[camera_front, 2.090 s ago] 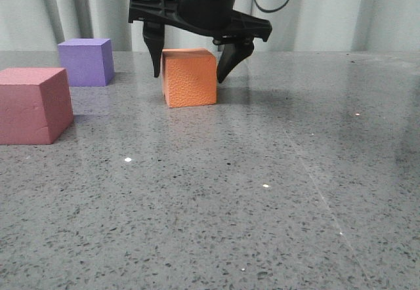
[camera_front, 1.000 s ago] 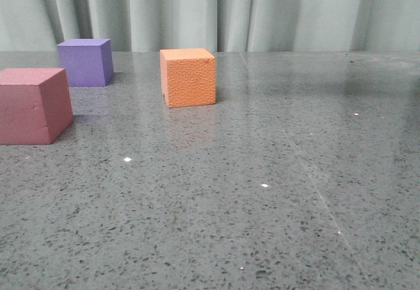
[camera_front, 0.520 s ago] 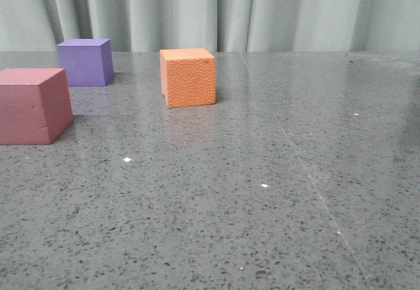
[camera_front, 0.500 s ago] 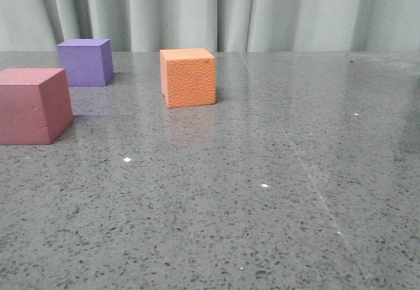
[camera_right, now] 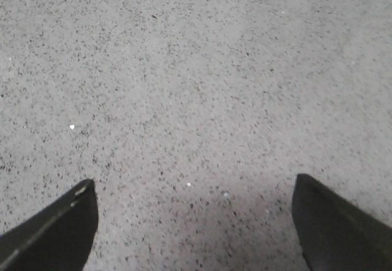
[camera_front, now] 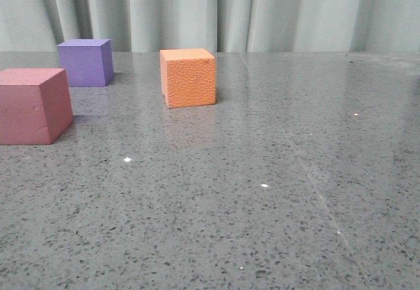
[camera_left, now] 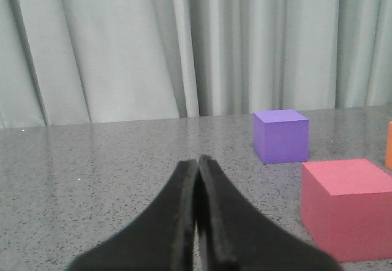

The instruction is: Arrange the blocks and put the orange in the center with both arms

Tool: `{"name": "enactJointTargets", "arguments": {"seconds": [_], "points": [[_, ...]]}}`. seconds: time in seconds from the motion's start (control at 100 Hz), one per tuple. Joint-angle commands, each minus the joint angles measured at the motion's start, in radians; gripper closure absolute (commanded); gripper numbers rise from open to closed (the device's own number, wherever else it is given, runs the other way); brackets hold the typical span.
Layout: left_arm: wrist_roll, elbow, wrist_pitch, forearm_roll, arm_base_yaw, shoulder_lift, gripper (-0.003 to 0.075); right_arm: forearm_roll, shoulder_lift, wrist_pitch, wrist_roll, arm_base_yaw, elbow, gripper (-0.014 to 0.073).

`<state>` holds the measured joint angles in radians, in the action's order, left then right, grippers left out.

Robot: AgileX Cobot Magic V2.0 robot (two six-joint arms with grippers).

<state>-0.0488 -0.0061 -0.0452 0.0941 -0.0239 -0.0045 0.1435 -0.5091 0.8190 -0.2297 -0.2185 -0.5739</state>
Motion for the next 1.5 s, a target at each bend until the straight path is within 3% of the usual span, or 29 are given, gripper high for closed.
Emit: {"name": "enactJointTargets", "arguments": {"seconds": [0.0,0.14,0.41,1.04,1.16,1.38,1.49], "points": [[-0.008,0.056,-0.074,-0.008,0.003,-0.032,0.0739,0.03,0.055,-0.039,0.0,0.007,-0.01,-0.0018],[-0.008,0.056,-0.074,-0.008,0.003,-0.032,0.0739,0.033,0.121,-0.013,0.0,0.007,-0.008,0.0152],[-0.008,0.056,-0.074,-0.008,0.003,-0.032,0.0739,0.033,0.131,0.026,0.0,0.007,-0.008,0.0668],[-0.008,0.056,-0.074,-0.008,0.003,-0.032,0.0739,0.036,0.131,0.036,0.0,0.003,-0.001,0.0661],[-0.008,0.056,-0.074,-0.008,0.003,-0.032,0.0739,0.042,0.15,-0.108,0.0,0.003,0.06,0.0661],[-0.008,0.056,-0.074,-0.008,0.003,-0.032,0.0739,0.028,0.28,-0.575,0.0,0.003,0.306,0.0661],[-0.008,0.056,-0.074,-0.008,0.003,-0.032,0.0739,0.003,0.36,-0.688,0.001,0.006,0.409,0.0661]]}}
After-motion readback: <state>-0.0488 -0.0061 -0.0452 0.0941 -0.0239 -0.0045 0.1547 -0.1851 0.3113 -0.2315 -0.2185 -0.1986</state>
